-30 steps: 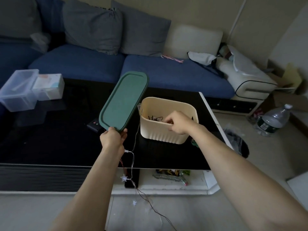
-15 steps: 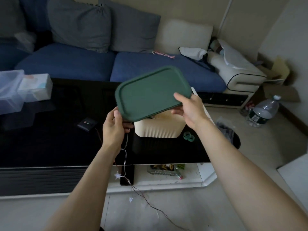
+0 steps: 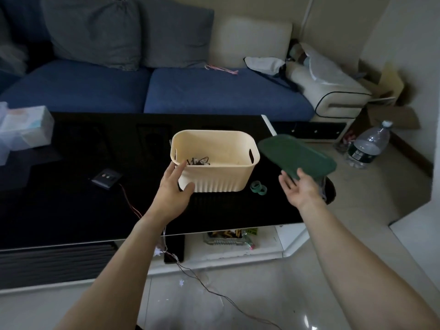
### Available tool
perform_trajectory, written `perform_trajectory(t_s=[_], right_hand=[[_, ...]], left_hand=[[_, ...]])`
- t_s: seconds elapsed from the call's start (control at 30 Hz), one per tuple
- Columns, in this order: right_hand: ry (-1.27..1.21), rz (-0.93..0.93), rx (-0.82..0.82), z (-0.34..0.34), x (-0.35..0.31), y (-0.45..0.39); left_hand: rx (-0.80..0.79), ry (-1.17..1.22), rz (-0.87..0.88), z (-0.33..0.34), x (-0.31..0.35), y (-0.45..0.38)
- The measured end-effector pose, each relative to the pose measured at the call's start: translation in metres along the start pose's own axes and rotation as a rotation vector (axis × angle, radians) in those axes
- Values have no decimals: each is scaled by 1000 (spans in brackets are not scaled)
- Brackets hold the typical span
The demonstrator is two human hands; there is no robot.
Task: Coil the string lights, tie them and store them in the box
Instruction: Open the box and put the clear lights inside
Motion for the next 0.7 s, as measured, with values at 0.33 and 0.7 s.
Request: perform_trajectory(t_s=[0.33,0.7], right_hand=[[700,271,149,-1,20,-32],[1098,-60,153,-15,43,33]], left_hand=[[211,-152,-211,-20,-31,-1],[-216,-570,-312,-39,-68,18]])
Point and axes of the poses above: each hand's wrist, its own y-axis away from the middle knuckle, its own z-axis out of the palm, x = y × z, the point moved 3 cm from there along -y, towards the middle knuckle, and after that the axes turned 14 degrees about z, right-handed, at the moved point
